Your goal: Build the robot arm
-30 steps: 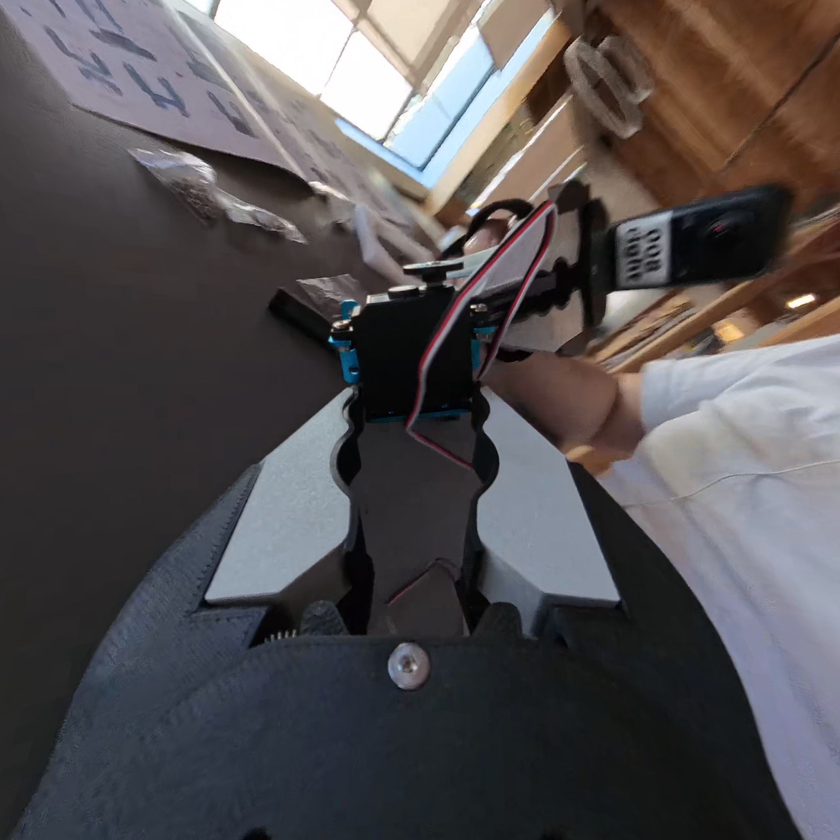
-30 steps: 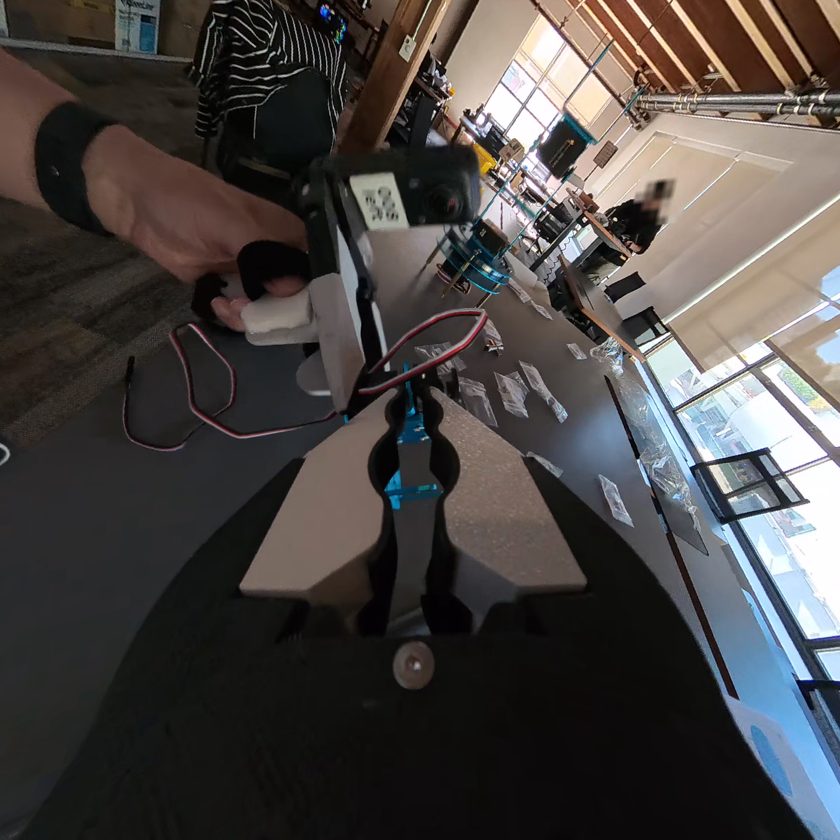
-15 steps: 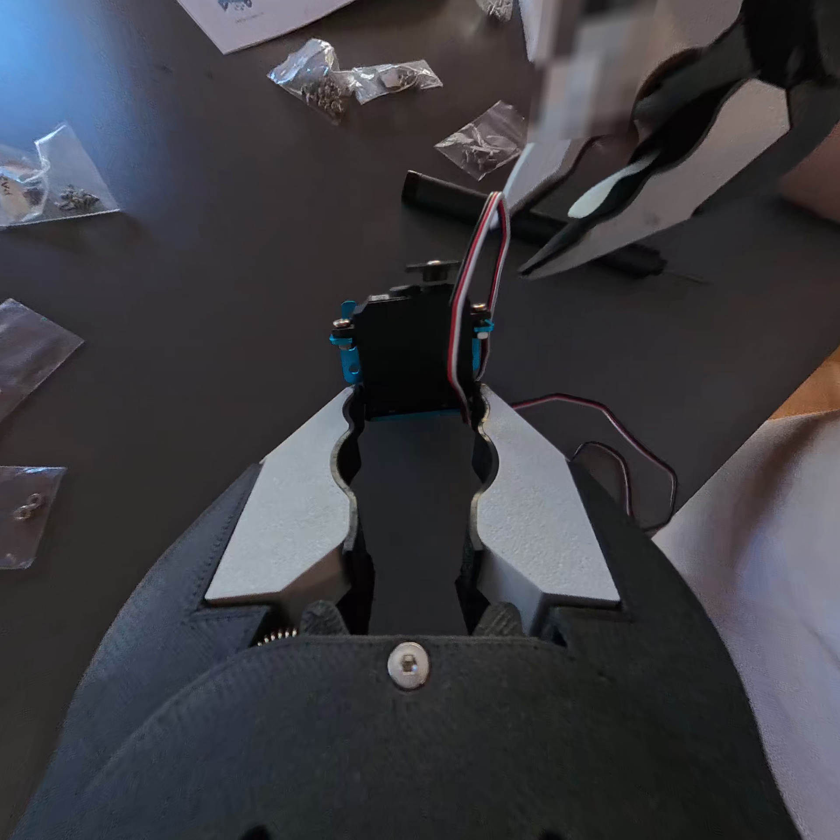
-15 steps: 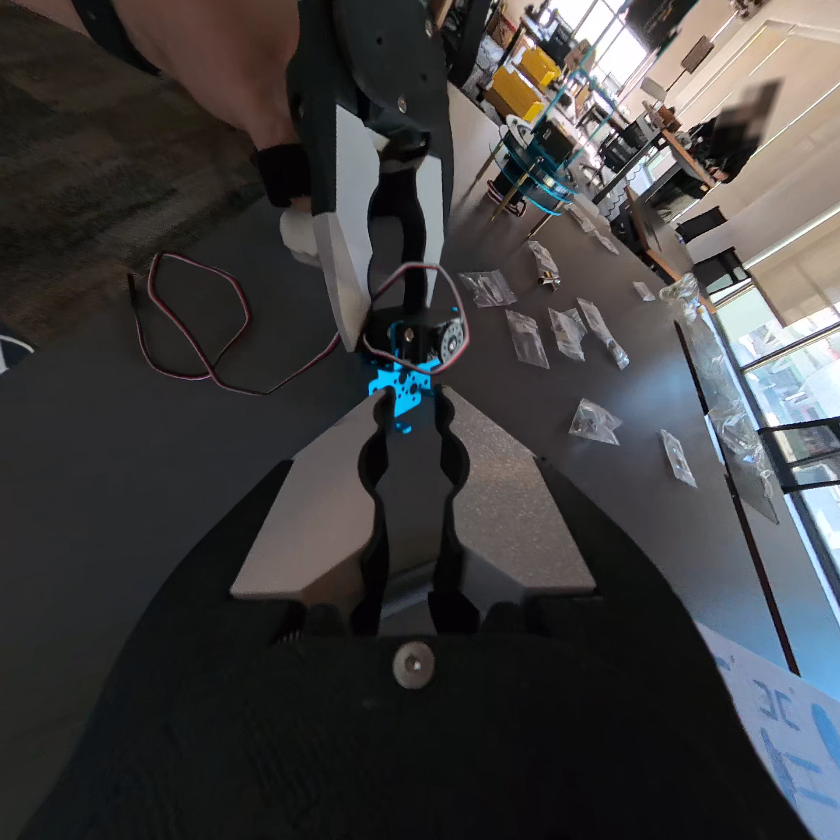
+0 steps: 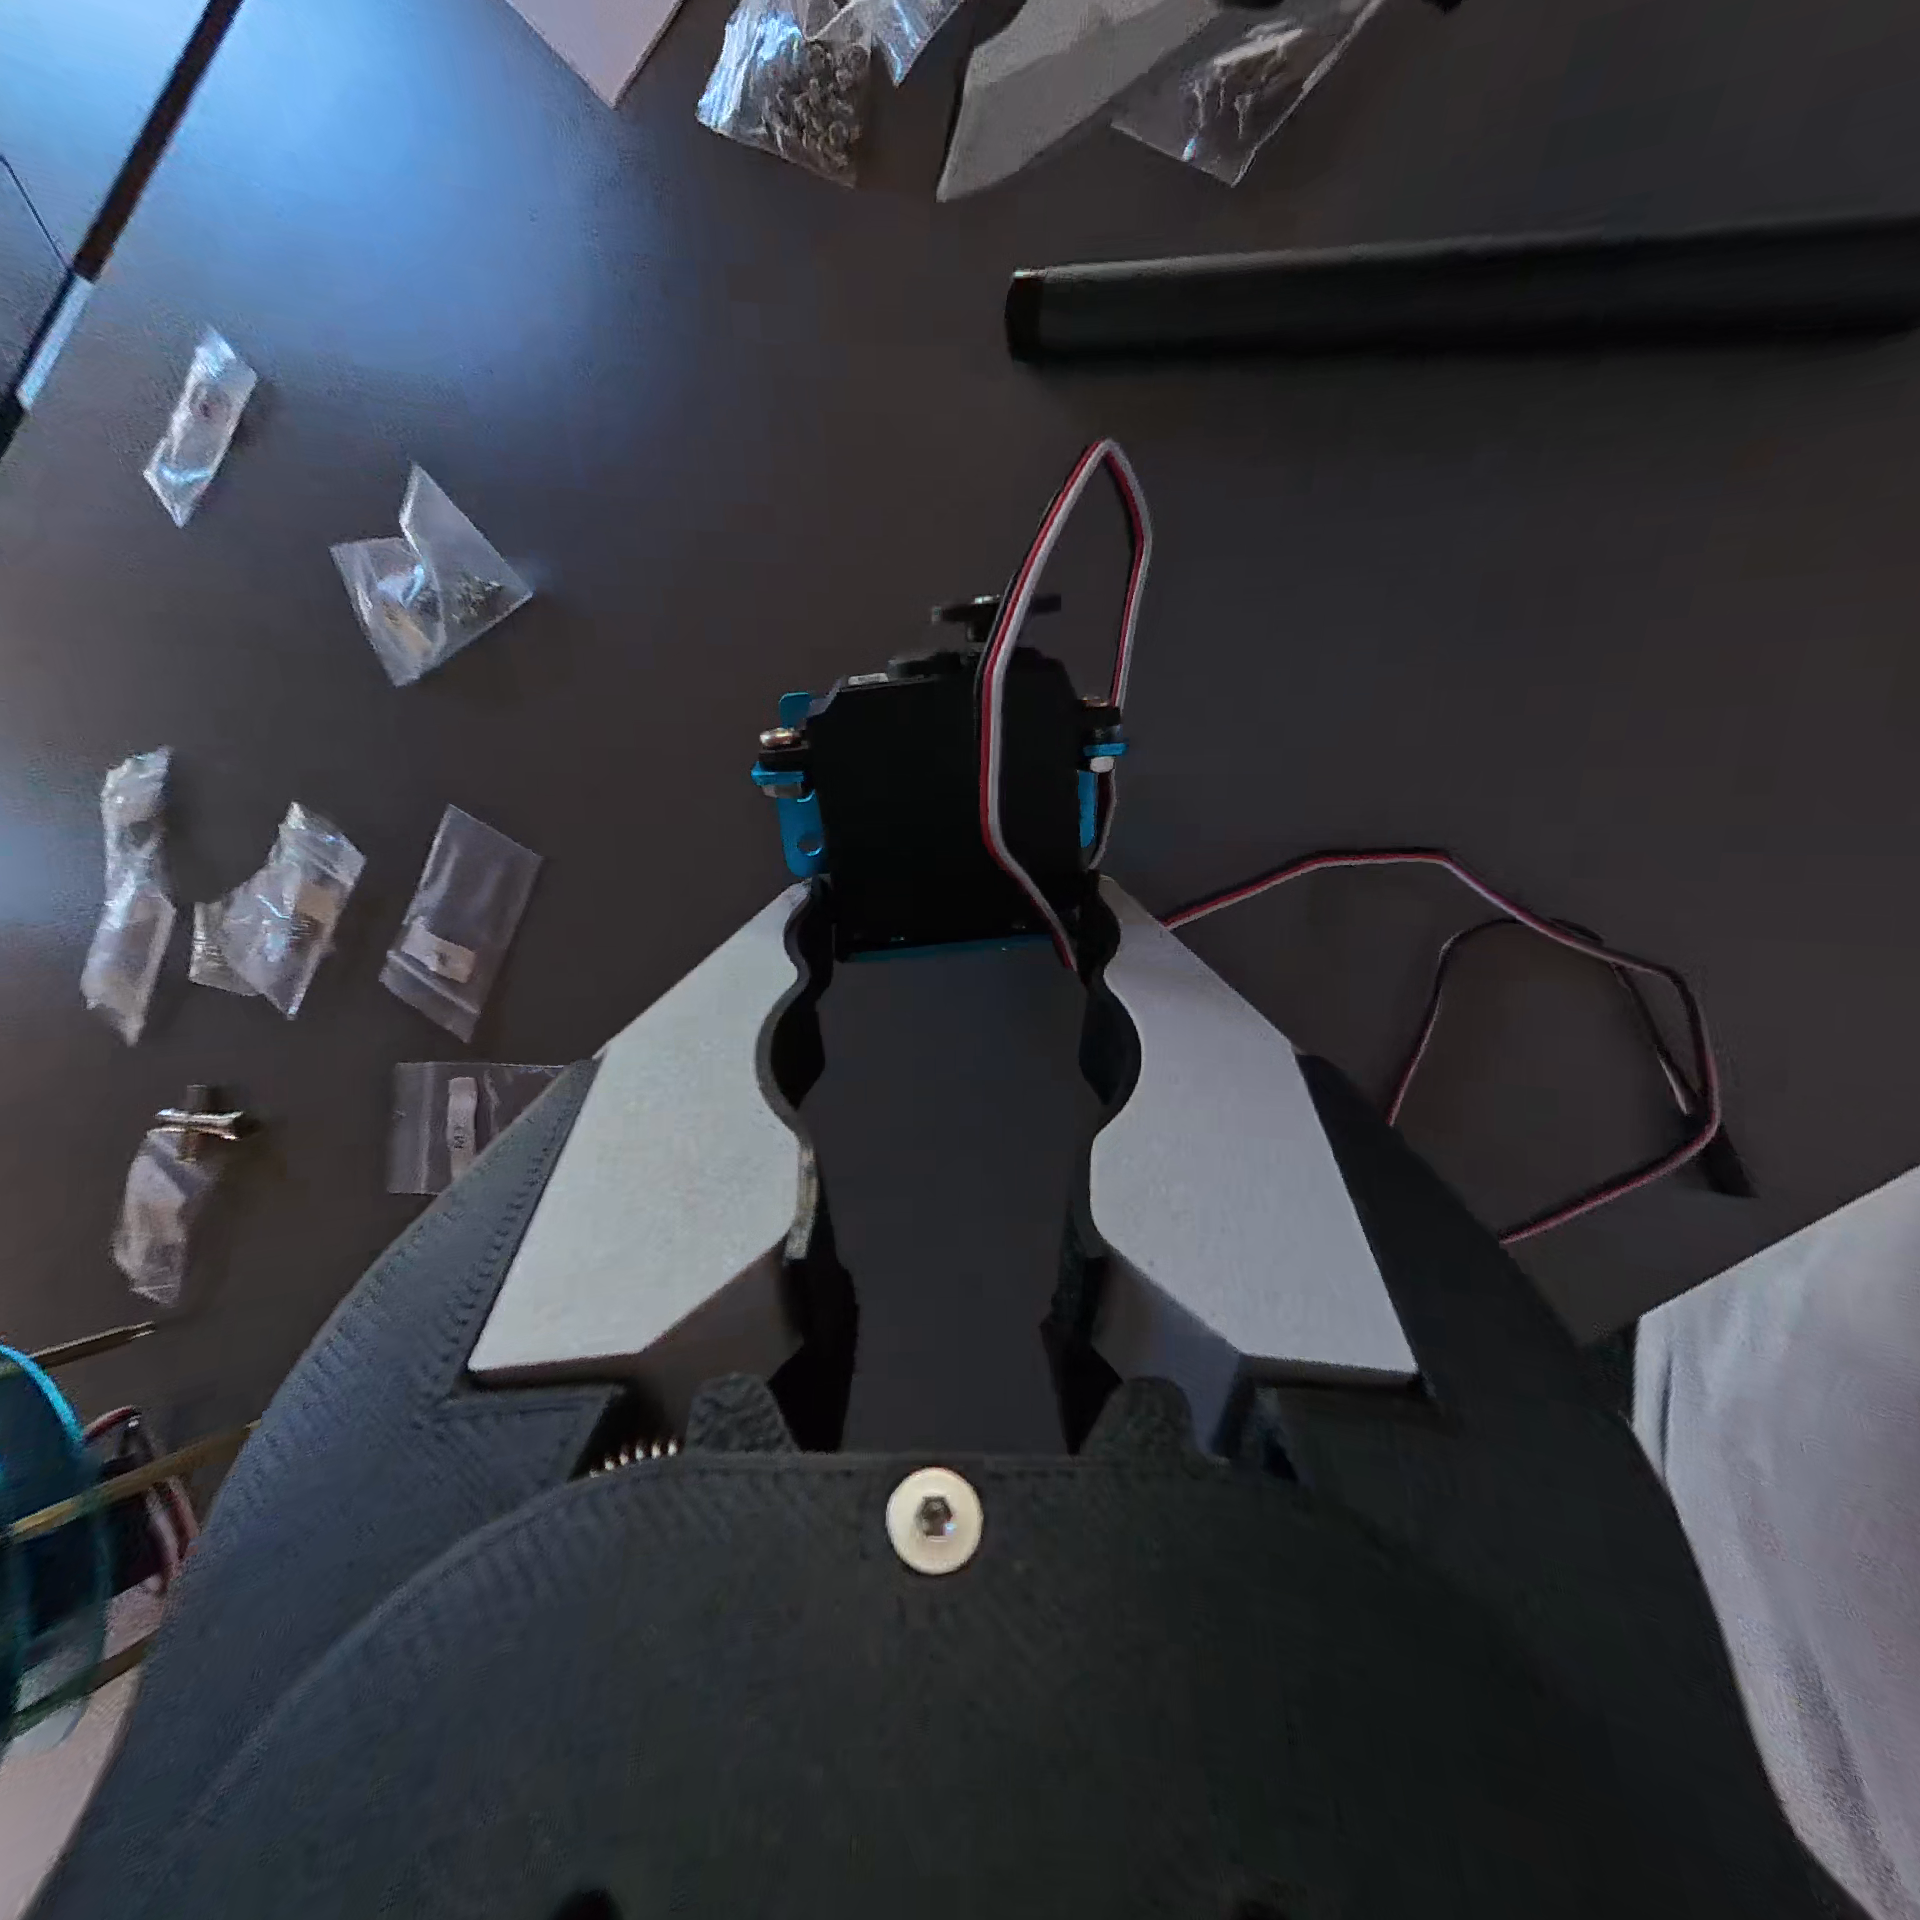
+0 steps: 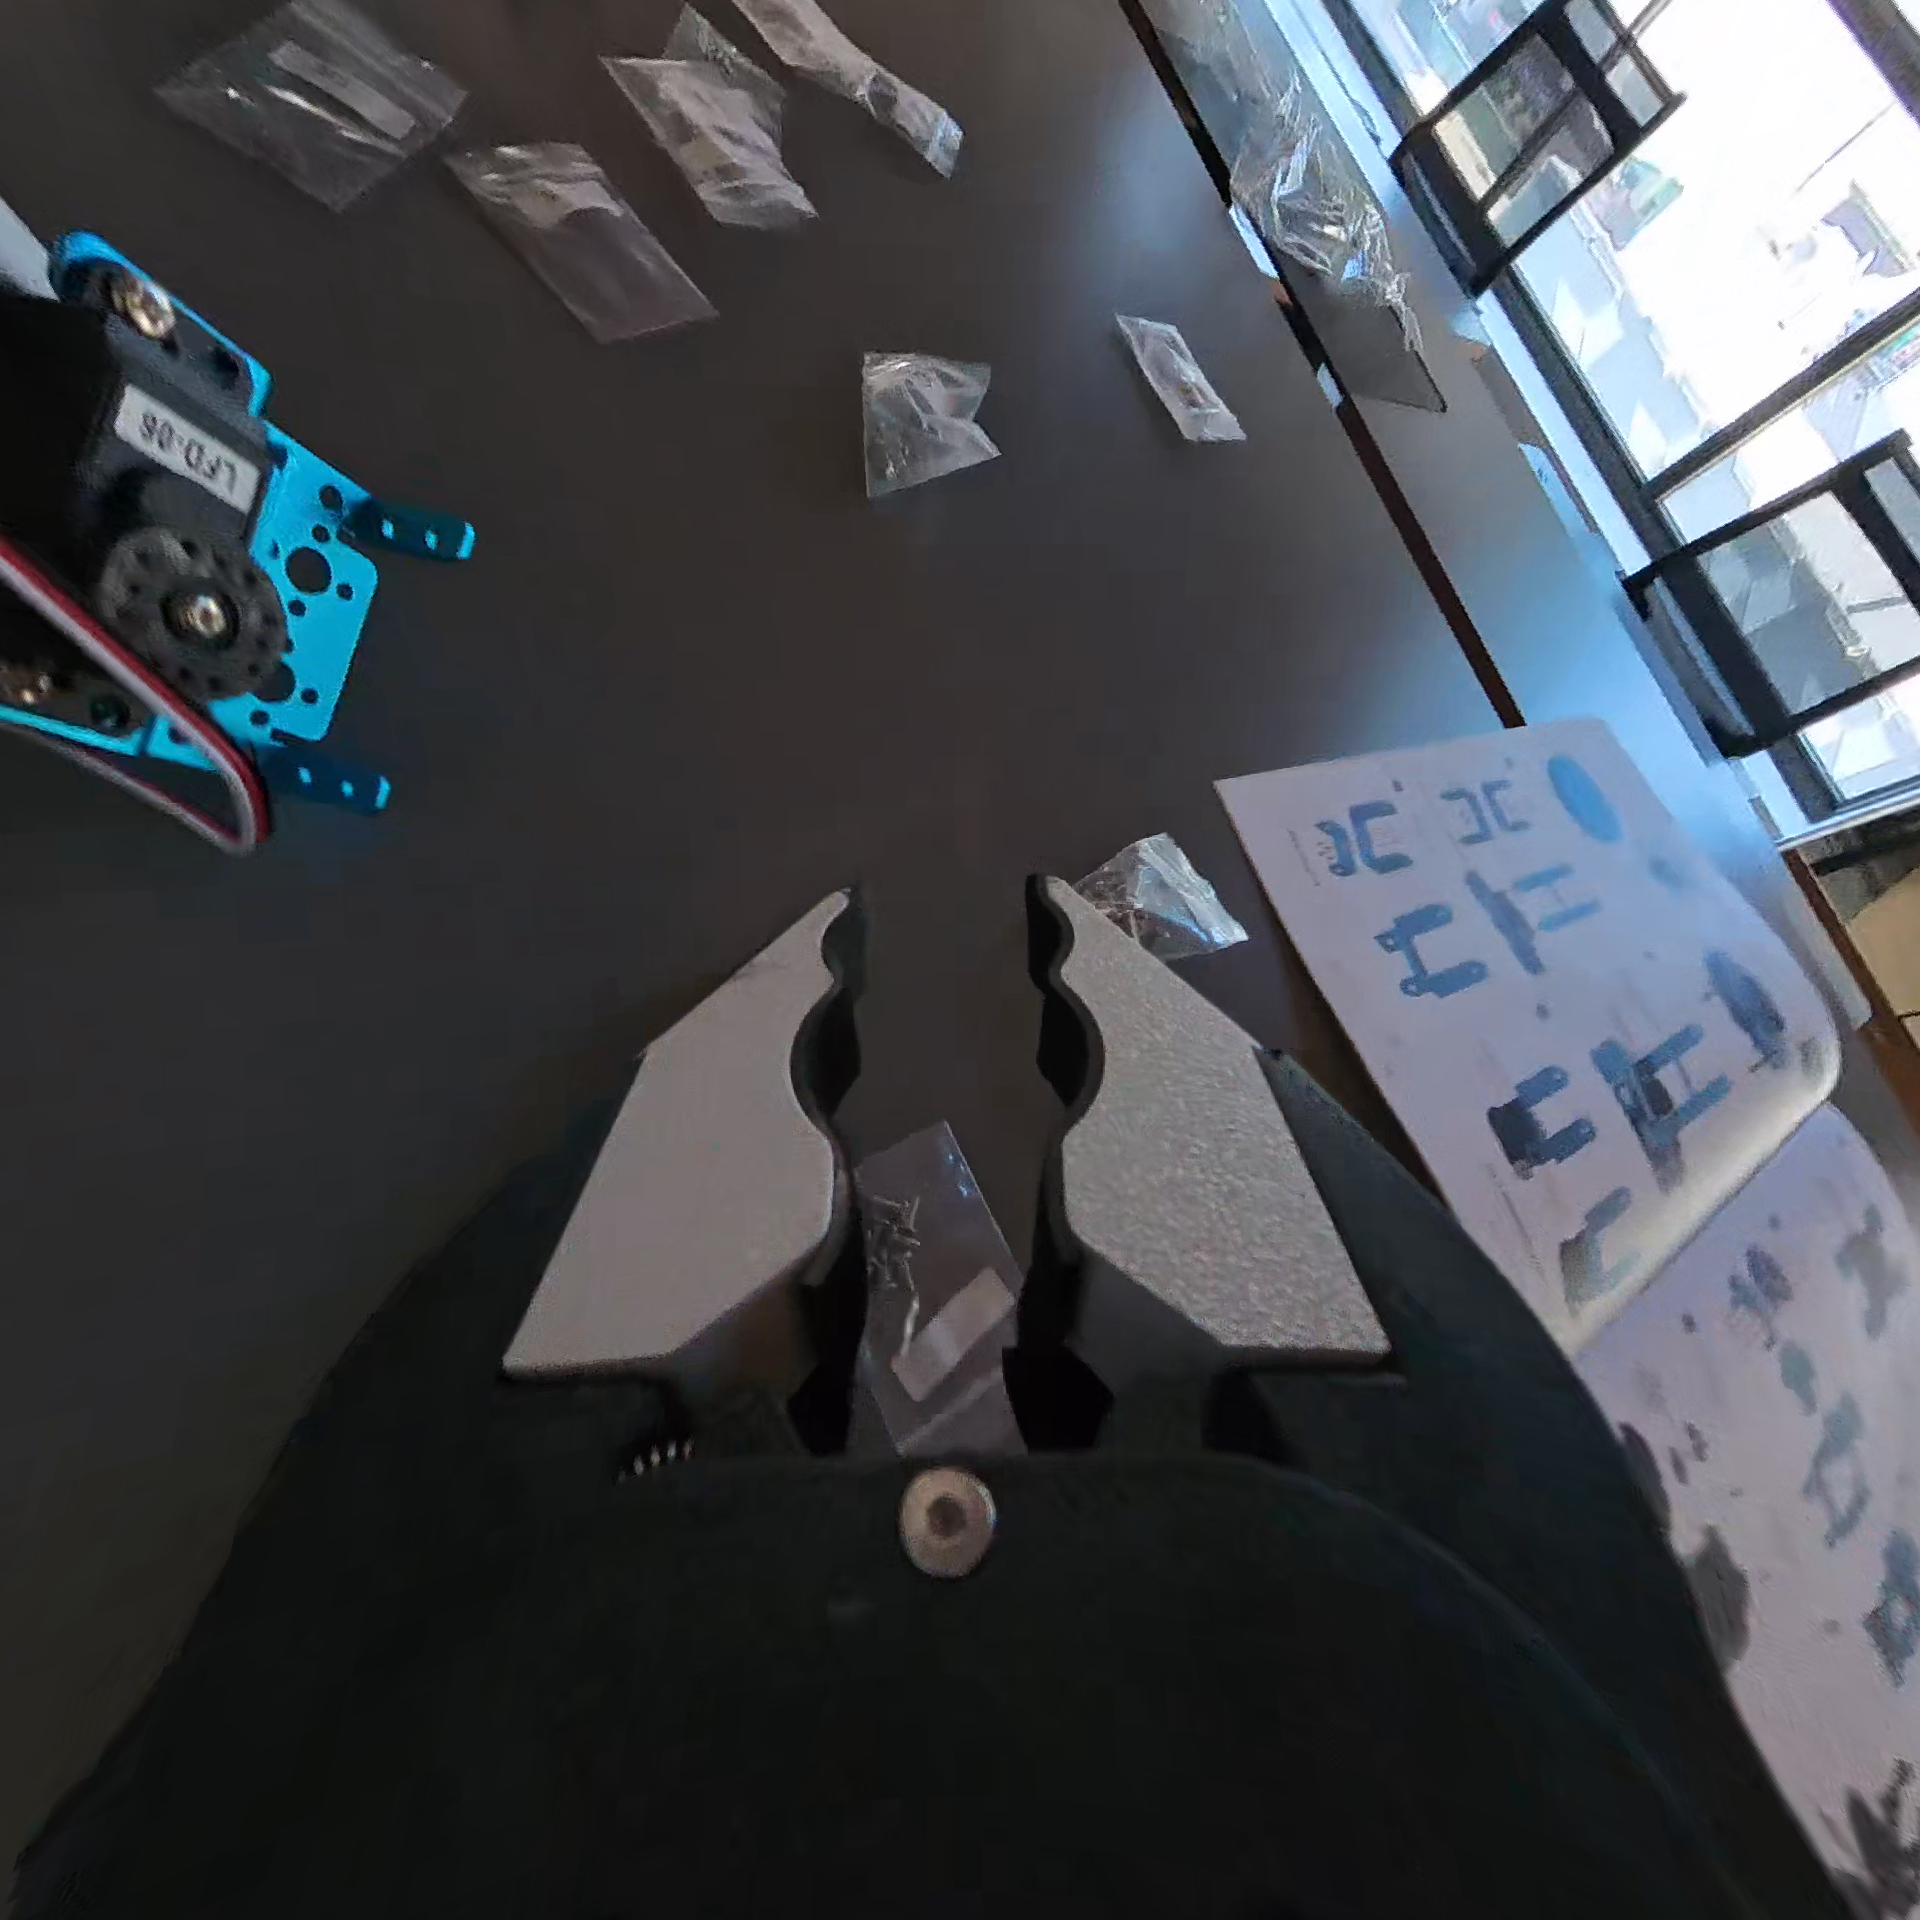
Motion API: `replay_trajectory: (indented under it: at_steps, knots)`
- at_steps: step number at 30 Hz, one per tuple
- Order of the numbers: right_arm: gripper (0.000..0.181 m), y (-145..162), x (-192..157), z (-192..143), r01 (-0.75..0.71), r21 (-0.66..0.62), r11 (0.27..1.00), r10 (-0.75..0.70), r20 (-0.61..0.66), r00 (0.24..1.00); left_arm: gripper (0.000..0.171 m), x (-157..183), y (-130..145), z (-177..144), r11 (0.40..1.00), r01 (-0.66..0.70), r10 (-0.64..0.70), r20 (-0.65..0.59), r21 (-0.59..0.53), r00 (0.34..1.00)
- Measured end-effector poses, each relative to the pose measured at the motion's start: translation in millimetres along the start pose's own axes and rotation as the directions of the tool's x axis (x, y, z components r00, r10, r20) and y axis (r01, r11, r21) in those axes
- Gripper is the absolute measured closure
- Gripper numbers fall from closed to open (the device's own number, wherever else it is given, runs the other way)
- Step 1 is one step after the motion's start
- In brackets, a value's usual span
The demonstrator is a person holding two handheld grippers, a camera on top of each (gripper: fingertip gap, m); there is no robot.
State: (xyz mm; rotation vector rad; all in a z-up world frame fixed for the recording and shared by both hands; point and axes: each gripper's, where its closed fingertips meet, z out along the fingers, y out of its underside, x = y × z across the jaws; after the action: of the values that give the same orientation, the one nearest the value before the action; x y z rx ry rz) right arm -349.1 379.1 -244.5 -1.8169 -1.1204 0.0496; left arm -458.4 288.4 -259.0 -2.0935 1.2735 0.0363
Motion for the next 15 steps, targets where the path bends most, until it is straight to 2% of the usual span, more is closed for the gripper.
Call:
replay_trajectory:
  at_steps: [3,6,11,15]
  knots:
    - [0.151,-1.8,-1.5,2.5,0.006,0.018,1.0,-0.006,-0.02,1.0,0.123,1.0,-5.6,1.7,0.999,-0.025,0.025,0.007,-0.031,1.0]
    - [0.155,-8.5,0.2,0.7,0.046,0.048,0.998,-0.043,-0.056,0.998,0.123,2.1,-8.2,3.6,0.998,-0.01,0.008,-0.04,-0.056,0.999]
    - [0.162,-9.7,-10.0,2.8,-0.027,0.07,0.997,0.025,0.022,0.999,0.123,6.3,-10.7,2.8,0.98,0.116,-0.152,-0.233,-0.158,0.96]
    - [0.165,-6.1,-17.4,6.2,-0.032,0.069,0.997,0.027,0.066,0.997,0.123,0.7,-9.3,3.3,0.941,0.171,-0.253,-0.272,-0.292,0.928]
